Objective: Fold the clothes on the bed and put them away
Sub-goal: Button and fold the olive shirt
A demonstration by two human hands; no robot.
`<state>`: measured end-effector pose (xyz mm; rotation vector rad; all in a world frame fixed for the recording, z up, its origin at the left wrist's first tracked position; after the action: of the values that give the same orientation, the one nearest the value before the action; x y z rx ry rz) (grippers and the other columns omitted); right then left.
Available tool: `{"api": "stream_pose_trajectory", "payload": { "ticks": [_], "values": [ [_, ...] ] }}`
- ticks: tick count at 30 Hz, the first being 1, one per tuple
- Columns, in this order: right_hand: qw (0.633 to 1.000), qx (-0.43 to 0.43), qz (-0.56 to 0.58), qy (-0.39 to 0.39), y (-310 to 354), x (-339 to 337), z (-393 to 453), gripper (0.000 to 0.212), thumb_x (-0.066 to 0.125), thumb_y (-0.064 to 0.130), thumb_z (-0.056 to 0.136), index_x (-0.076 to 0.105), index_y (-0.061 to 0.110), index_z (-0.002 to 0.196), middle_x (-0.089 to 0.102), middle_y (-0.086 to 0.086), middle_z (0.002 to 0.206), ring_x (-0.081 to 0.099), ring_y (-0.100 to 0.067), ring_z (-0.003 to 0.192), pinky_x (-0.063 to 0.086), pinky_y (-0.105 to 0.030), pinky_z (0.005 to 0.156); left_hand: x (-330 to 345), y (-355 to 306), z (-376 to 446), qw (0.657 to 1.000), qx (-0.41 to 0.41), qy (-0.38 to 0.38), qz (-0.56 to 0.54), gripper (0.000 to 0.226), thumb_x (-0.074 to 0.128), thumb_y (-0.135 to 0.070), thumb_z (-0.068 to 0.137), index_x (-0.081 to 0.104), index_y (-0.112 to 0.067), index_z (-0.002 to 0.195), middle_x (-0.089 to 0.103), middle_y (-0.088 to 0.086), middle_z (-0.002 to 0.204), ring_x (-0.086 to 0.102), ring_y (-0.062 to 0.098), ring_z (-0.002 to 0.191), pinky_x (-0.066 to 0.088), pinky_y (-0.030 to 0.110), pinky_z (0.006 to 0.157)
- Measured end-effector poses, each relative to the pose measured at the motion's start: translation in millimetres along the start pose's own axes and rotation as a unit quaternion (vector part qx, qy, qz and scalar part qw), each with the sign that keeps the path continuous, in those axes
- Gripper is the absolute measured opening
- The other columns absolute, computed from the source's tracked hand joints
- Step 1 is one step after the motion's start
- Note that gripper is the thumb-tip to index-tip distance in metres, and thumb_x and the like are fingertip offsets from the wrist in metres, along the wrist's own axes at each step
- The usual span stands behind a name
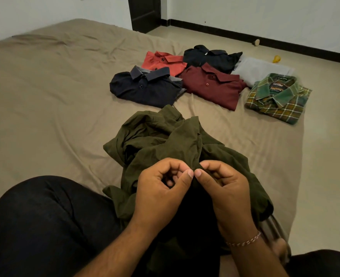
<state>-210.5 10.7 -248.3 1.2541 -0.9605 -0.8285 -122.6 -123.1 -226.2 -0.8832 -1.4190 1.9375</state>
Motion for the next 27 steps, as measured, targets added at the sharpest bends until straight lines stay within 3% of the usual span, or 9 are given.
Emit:
{"api": "stream_pose_trajectory", "payload": {
  "ticks": [5, 11, 16, 21, 27],
  "values": [
    [1.000, -0.028, -0.002, 0.000, 1, 3, -1, 0.015, 0.077, 0.017, 0.076, 0.078, 0.018, 0.091, 0.079, 0.002, 0.093, 0.075, -0.013, 0.090, 0.060, -0.021, 0.077, -1, 7, -1, 0.998, -0.048, -0.004, -0.038, 0.014, 0.072, -0.006, 0.092, 0.075, -0.014, 0.081, 0.069, 0.006, 0.072, 0.063, 0.027, 0.065, 0.054, 0.029, 0.058],
    [0.992, -0.114, -0.054, 0.023, 4, 6, 0, 0.017, 0.079, 0.009, 0.080, 0.078, 0.018, 0.094, 0.079, 0.005, 0.095, 0.075, -0.012, 0.092, 0.057, -0.020, 0.083, 0, 16, 0, 0.991, -0.109, -0.002, -0.071, 0.016, 0.070, -0.006, 0.092, 0.073, -0.009, 0.076, 0.063, 0.005, 0.064, 0.054, 0.014, 0.059, 0.049, 0.023, 0.056],
    [0.971, -0.194, -0.128, 0.050, 5, 8, -2, 0.017, 0.077, 0.009, 0.085, 0.079, 0.015, 0.100, 0.077, 0.007, 0.099, 0.073, -0.015, 0.097, 0.058, -0.024, 0.087, 2, 22, 0, 0.985, -0.141, 0.004, -0.096, 0.015, 0.069, -0.007, 0.094, 0.074, -0.006, 0.079, 0.066, 0.019, 0.070, 0.059, 0.014, 0.062, 0.051, 0.022, 0.060],
    [0.957, -0.210, -0.188, 0.073, 1, 10, 2, 0.017, 0.075, 0.012, 0.087, 0.080, 0.014, 0.104, 0.075, 0.009, 0.101, 0.073, -0.012, 0.097, 0.056, -0.021, 0.086, 7, 38, 1, 0.959, -0.225, 0.041, -0.165, 0.021, 0.065, -0.007, 0.095, 0.077, -0.008, 0.078, 0.068, 0.009, 0.071, 0.059, 0.016, 0.066, 0.049, 0.027, 0.066],
    [0.938, -0.234, -0.241, 0.085, -2, 6, 6, 0.021, 0.080, 0.005, 0.086, 0.080, 0.014, 0.105, 0.075, 0.009, 0.101, 0.072, -0.010, 0.097, 0.055, -0.023, 0.086, 9, 46, 2, 0.956, -0.230, 0.084, -0.159, 0.019, 0.063, -0.008, 0.099, 0.077, -0.003, 0.086, 0.073, 0.012, 0.078, 0.064, 0.018, 0.070, 0.049, 0.029, 0.067]
  ]
}}
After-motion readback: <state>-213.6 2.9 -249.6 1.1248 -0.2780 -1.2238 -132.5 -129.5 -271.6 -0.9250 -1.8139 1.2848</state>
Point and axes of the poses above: each hand's wrist, its own z-axis towards the middle knuckle, its own x-axis out of the palm, y = z × x, the point moved 6 cm from there along z, towards the middle knuckle
